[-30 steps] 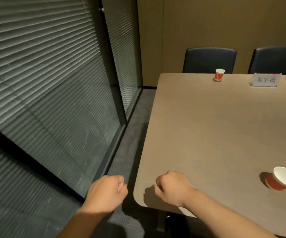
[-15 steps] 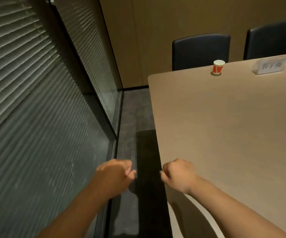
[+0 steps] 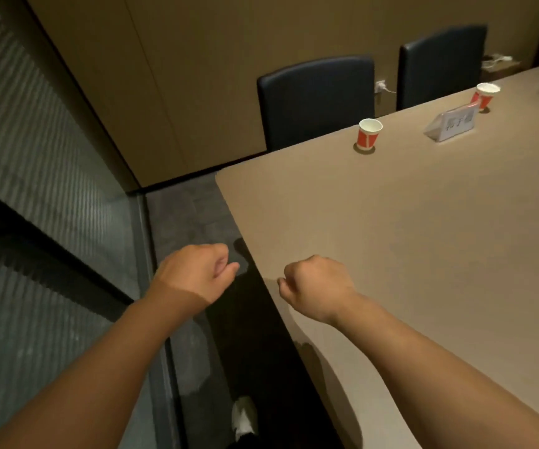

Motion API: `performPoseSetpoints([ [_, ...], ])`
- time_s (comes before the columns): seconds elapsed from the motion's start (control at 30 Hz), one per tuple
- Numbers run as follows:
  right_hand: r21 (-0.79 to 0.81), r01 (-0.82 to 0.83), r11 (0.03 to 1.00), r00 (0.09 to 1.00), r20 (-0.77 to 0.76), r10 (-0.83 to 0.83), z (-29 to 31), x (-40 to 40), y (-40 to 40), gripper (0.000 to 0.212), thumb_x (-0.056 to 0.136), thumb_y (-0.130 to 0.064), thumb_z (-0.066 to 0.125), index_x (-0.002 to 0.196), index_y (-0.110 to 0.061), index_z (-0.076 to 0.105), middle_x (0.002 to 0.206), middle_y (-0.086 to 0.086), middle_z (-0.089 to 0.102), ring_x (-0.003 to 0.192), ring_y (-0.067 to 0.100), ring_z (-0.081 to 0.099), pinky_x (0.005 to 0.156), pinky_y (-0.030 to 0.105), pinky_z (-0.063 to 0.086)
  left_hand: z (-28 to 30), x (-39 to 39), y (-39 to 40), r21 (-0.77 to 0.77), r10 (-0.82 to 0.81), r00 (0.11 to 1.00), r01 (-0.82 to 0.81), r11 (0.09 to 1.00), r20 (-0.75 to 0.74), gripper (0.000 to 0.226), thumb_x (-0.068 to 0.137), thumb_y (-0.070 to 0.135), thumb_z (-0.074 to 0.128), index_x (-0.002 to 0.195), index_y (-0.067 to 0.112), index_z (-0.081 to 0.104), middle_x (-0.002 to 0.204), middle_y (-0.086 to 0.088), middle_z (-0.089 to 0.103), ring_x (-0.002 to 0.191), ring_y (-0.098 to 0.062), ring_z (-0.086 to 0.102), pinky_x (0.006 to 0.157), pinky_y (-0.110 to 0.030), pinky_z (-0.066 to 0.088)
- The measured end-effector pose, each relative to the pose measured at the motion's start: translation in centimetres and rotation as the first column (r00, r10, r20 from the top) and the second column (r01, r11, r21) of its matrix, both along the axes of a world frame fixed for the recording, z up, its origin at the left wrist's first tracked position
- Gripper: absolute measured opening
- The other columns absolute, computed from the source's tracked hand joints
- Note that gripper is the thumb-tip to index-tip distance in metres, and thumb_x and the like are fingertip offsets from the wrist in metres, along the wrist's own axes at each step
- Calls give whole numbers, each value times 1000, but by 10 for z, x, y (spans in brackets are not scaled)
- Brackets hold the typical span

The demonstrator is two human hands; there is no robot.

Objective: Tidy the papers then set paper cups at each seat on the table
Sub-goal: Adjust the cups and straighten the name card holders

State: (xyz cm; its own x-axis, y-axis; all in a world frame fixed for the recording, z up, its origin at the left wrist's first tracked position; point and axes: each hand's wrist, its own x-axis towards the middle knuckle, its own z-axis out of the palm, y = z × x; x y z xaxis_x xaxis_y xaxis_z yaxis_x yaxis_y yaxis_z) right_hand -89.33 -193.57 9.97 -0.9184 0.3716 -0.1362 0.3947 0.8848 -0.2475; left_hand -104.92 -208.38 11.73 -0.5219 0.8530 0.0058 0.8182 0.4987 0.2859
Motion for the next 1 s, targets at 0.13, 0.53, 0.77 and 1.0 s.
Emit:
performPoseSetpoints([
  [0.13,16,116,993,993,-8,-116,8,-92,39,37,96,-40,41,66,-19,47,64,2,51,62,26,48,57,29,36,6,-101,61,-54,-97,995,97,994,-7,39,93,42,53,62,22,39,58,6,47,55,-11,44,52,-31,32],
  [0.53,86,379,921,924,-79,-373,-1,-346,227,39,98,-36,38,65,-19,51,56,-2,45,50,15,46,49,25,37,20,-397,293,-28,-456,889,457,889,30,40,90,43,56,63,19,39,60,2,49,57,-17,50,55,-37,44],
  [0.77,52,490,870,872,-38,-489,13,-464,322,36,97,-38,40,66,-23,48,57,-4,46,50,12,44,45,23,29,39,-517,423,-16,-603,797,603,797,4,36,93,40,55,65,24,38,65,7,44,59,-8,41,52,-27,30],
  [1.0,88,737,670,676,-102,-730,29,-540,408,38,96,-46,38,68,-20,45,65,-1,51,68,27,57,57,31,36,30,-598,576,62,-789,614,787,614,28,28,91,43,55,75,22,48,81,5,48,70,-17,53,65,-39,50],
])
